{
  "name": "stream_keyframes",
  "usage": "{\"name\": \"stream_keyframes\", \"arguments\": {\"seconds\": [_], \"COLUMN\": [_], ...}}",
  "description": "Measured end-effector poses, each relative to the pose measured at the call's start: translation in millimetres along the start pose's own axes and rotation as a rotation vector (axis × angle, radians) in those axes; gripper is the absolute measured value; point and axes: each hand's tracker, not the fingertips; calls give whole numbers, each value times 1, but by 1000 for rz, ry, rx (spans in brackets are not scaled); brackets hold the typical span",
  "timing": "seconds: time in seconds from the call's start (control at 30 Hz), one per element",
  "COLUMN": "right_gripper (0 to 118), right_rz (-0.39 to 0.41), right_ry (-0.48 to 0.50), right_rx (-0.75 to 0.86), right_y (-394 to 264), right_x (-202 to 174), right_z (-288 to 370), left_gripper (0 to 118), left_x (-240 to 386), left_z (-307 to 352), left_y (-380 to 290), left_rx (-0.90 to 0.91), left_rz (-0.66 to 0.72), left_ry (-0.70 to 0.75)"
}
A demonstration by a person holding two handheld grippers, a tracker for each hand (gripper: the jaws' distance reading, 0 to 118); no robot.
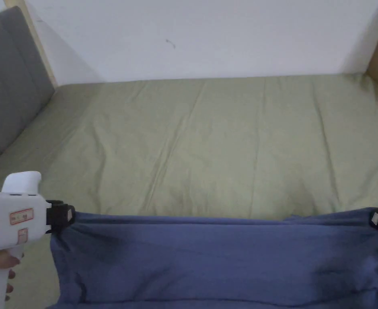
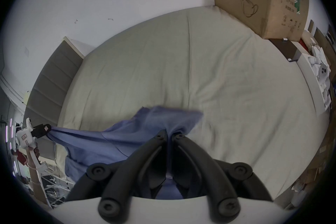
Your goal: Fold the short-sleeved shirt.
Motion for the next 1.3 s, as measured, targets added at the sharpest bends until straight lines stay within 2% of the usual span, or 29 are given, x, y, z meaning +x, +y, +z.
{"name": "stream_keyframes", "arguments": {"seconds": [0.17,0.23,0.4,0.47,0.5,0.57,0.6,0.63,0.7,0.77,0.8,0.83,0.87,0.9,0.93,1.0,1.07,1.13,1.17,1.2,1.23,1.3], "right_gripper": [4,4,4,5,13,57,74,80,80,80,79,74,61,36,10,6,5,5,5,5,5,5], "right_rz": [-10,-21,-50,-49,-54,-55,-44,-8,60,121,131,132,128,116,123,149,199,257,256,254,261,271], "right_ry": [19,-6,-76,-80,-88,-92,-100,-122,-165,-162,-132,-73,-32,15,53,88,132,182,193,217,245,246], "right_rx": [-19,-60,-192,-177,-173,-131,-108,-65,-7,86,125,164,193,222,214,179,156,92,87,62,30,11], "right_y": [-68,-99,-170,-186,-189,-188,-185,-179,-170,-161,-157,-156,-155,-156,-157,-164,-174,-184,-188,-192,-196,-201], "right_x": [12,18,38,39,37,30,25,18,3,-18,-27,-40,-51,-62,-75,-99,-124,-141,-148,-155,-163,-173], "right_z": [43,48,18,3,2,12,17,27,42,59,65,72,76,76,71,59,46,24,19,12,8,0], "left_gripper": [3,3,3,6,17,70,88,93,93,91,87,68,44,18,3,1,0,1,13,33,61,70], "left_x": [-4,-11,-24,-25,-26,-30,-34,-40,-44,-53,-52,-56,-59,-62,-62,-67,-69,-77,-83,-89,-93,-99], "left_z": [51,57,32,22,21,24,29,38,53,66,73,79,82,82,81,77,74,71,69,67,65,60], "left_y": [-65,-96,-156,-170,-172,-171,-170,-168,-162,-160,-159,-162,-165,-169,-172,-184,-194,-205,-209,-212,-214,-218], "left_rx": [-25,-75,-216,-217,-223,-207,-198,-162,-113,-81,-64,-28,-13,-19,-23,-39,-63,-50,-45,-39,-53,-51], "left_rz": [-17,-2,52,64,76,122,124,143,177,209,227,252,268,284,303,319,336,413,458,513,536,557], "left_ry": [-1,-13,-19,-4,0,53,42,22,6,14,7,-19,-48,-53,-57,-44,-55,-120,-155,-200,-226,-230]}}
